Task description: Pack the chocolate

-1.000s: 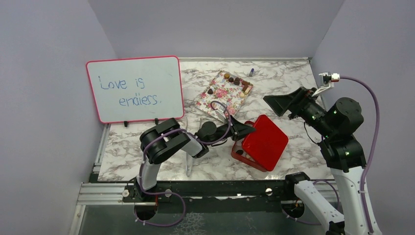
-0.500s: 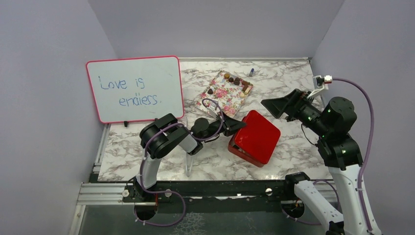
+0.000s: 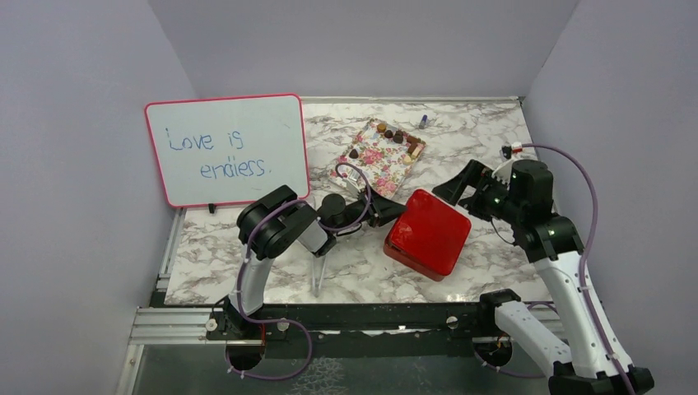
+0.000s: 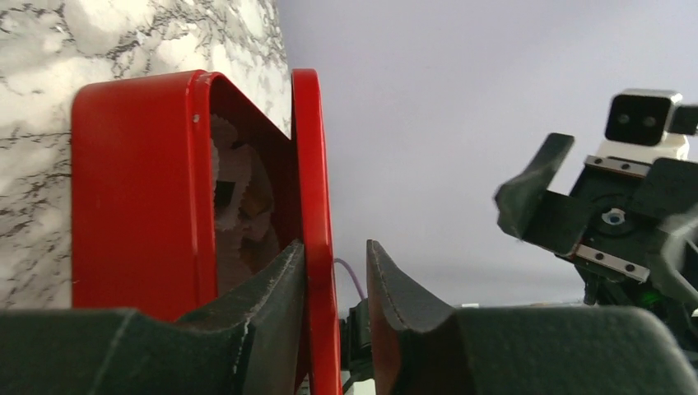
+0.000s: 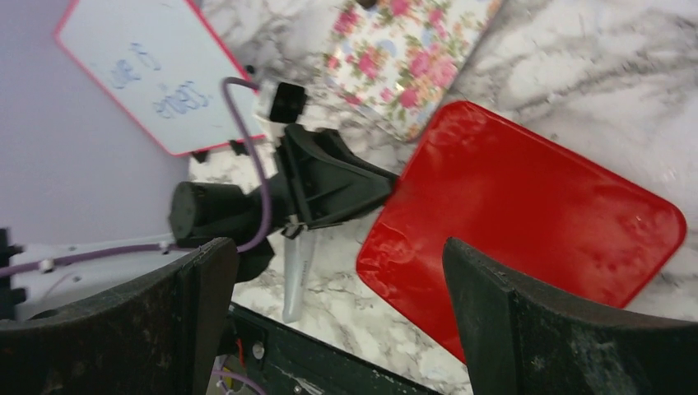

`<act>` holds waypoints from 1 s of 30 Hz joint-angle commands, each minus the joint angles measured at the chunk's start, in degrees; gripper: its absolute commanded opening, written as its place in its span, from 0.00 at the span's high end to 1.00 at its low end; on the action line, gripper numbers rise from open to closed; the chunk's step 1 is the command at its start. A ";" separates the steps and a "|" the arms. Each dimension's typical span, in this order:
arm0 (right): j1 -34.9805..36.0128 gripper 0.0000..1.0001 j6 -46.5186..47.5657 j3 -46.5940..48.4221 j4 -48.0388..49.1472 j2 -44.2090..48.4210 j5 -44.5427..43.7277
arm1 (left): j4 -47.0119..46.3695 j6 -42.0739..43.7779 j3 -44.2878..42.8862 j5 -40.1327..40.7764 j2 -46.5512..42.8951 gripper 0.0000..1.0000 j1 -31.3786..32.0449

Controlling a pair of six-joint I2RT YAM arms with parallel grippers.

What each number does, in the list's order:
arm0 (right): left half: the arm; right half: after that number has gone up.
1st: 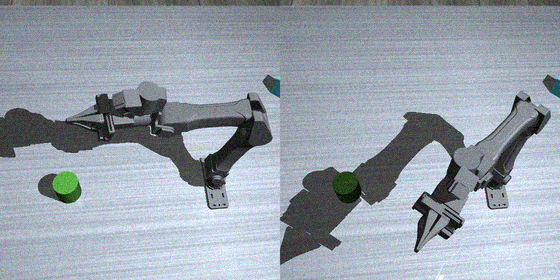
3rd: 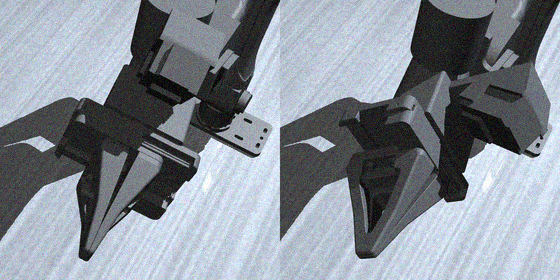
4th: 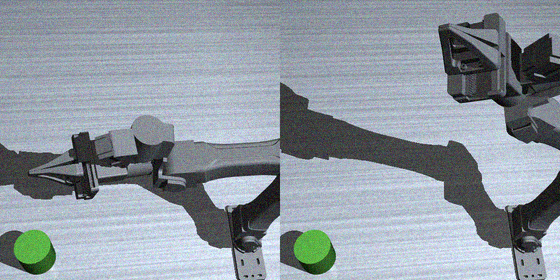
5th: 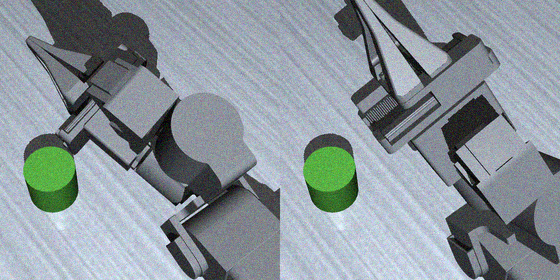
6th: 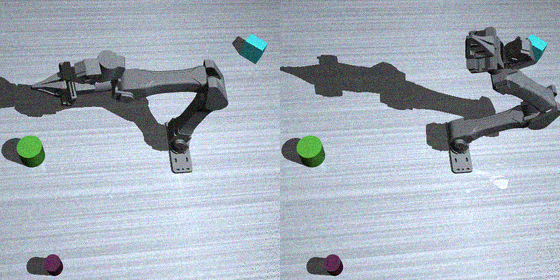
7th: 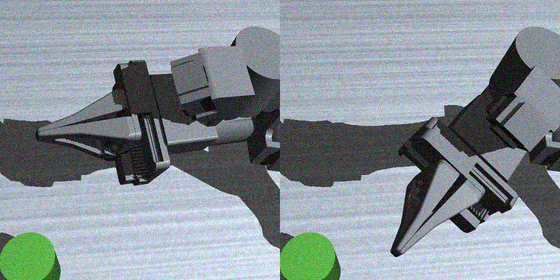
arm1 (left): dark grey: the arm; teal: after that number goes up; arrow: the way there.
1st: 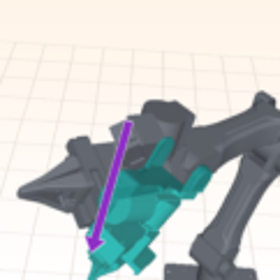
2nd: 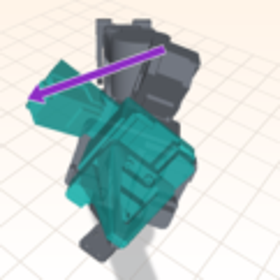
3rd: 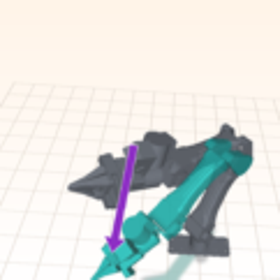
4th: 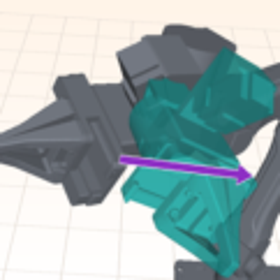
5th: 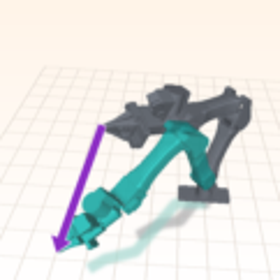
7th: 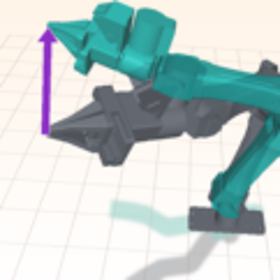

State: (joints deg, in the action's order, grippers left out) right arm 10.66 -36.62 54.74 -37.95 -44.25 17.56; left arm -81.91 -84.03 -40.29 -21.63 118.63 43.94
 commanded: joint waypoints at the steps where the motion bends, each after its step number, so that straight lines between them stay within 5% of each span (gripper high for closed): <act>1: 0.06 0.00 -0.69 -1.20 -6.66 -3.15 -6.84 | 1.30 4.02 0.09 -2.43 -1.92 0.64 -1.12; 6: 0.07 0.00 -5.35 -3.65 -10.19 -2.41 -14.11 | 5.67 4.98 1.81 -2.60 -3.88 0.55 -2.88; 10: 0.06 0.00 -11.28 -6.19 -14.05 0.44 -20.19 | 6.94 3.83 2.59 -3.04 -5.73 0.34 -4.30; 18: 0.04 0.00 -14.44 -11.78 -16.22 4.38 -23.96 | 18.54 14.36 0.55 -3.09 -10.86 0.30 -4.57; 30: 0.03 0.03 -15.76 -22.21 -7.12 2.85 -13.98 | 36.70 31.22 0.30 -0.63 -17.33 0.22 -4.49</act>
State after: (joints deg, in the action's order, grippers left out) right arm 10.66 -51.27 35.18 -50.87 -41.41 -1.69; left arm -52.27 -61.36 -39.72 -23.55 105.27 39.29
